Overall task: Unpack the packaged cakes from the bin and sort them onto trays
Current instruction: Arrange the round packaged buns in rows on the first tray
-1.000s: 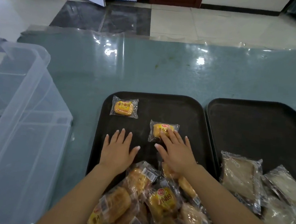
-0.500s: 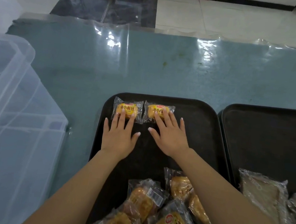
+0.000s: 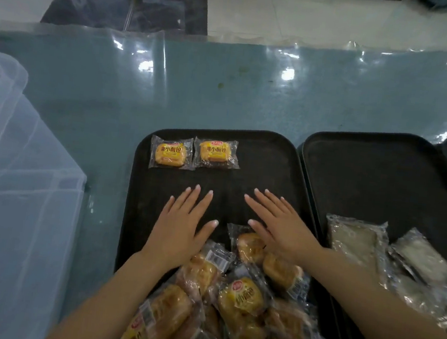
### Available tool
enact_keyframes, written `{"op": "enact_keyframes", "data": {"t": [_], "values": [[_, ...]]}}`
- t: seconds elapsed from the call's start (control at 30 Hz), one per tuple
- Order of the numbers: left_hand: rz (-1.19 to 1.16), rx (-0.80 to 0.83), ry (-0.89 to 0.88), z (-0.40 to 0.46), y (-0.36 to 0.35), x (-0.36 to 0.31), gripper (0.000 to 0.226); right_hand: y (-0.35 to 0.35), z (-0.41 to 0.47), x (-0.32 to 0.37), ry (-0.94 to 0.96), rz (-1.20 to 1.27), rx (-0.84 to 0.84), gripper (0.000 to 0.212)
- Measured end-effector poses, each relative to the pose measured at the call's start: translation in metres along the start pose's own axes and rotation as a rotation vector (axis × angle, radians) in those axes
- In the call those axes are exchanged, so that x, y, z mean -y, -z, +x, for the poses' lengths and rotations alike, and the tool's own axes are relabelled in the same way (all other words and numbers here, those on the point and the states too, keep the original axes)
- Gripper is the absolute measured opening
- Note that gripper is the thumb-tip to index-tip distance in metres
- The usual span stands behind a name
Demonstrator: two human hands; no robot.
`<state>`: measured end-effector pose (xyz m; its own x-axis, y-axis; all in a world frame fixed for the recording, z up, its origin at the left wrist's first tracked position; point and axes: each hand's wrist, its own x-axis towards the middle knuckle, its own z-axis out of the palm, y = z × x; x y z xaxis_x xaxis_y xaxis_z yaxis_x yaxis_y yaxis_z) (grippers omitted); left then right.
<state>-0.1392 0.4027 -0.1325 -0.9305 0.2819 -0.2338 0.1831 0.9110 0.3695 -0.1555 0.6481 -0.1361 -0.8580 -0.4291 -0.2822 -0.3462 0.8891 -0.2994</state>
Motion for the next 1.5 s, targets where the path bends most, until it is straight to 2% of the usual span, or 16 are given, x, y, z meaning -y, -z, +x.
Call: {"op": "enact_keyframes", "data": {"t": [0.17, 0.27, 0.33, 0.47, 0.67, 0.77, 0.87, 0.93, 1.03, 1.13, 1.2, 1.3, 1.37, 1.43, 1.5], "values": [[-0.007, 0.131, -0.073, -0.030, -0.017, -0.022, 0.086, -0.013, -0.052, -0.011, -0.017, 0.045, 0.030, 0.072], [0.067, 0.182, -0.055, -0.033, -0.028, -0.028, 0.063, -0.024, -0.065, -0.009, -0.074, 0.043, 0.052, 0.071], [0.082, 0.209, -0.034, -0.034, -0.033, -0.032, 0.057, -0.030, -0.068, -0.005, -0.109, 0.044, 0.056, 0.073], [0.114, 0.218, -0.053, -0.026, -0.030, -0.043, 0.061, -0.027, -0.063, 0.004, -0.163, 0.131, 0.034, 0.061], [0.053, 0.198, -0.058, -0.003, -0.022, -0.061, 0.069, -0.016, -0.044, 0.012, -0.234, 0.213, -0.008, 0.081], [-0.015, 0.143, -0.031, 0.003, -0.019, -0.063, 0.077, -0.014, -0.038, 0.015, -0.225, 0.171, -0.097, 0.072], [-0.222, 0.101, 0.062, 0.010, -0.021, -0.061, 0.088, -0.007, -0.028, 0.017, -0.177, 0.154, -0.197, 0.055], [-0.329, 0.045, 0.111, 0.015, -0.016, -0.061, 0.086, -0.002, -0.021, 0.018, -0.145, 0.194, -0.277, 0.039], [-0.313, -0.157, 0.011, 0.020, -0.006, -0.057, 0.059, 0.006, -0.015, 0.019, -0.096, 0.266, -0.380, 0.025], [-0.256, -0.345, -0.120, 0.019, 0.004, -0.048, 0.038, 0.004, -0.019, 0.019, -0.002, 0.212, -0.421, 0.033], [-0.205, -0.365, -0.191, 0.014, 0.003, -0.035, 0.037, -0.004, -0.027, 0.020, 0.074, 0.153, -0.405, 0.039], [-0.153, -0.268, -0.266, -0.001, -0.002, -0.014, 0.038, -0.021, -0.042, 0.021, 0.204, 0.105, -0.316, 0.036], [-0.128, -0.137, -0.268, -0.013, -0.003, -0.010, 0.035, -0.035, -0.051, 0.021, 0.230, 0.054, -0.227, 0.037], [-0.117, 0.003, -0.187, -0.022, -0.005, -0.009, 0.036, -0.044, -0.057, 0.022, 0.190, 0.011, -0.142, 0.046], [-0.110, 0.087, -0.095, -0.027, -0.006, -0.008, 0.039, -0.045, -0.059, 0.024, 0.142, 0.016, -0.081, 0.065]]}}
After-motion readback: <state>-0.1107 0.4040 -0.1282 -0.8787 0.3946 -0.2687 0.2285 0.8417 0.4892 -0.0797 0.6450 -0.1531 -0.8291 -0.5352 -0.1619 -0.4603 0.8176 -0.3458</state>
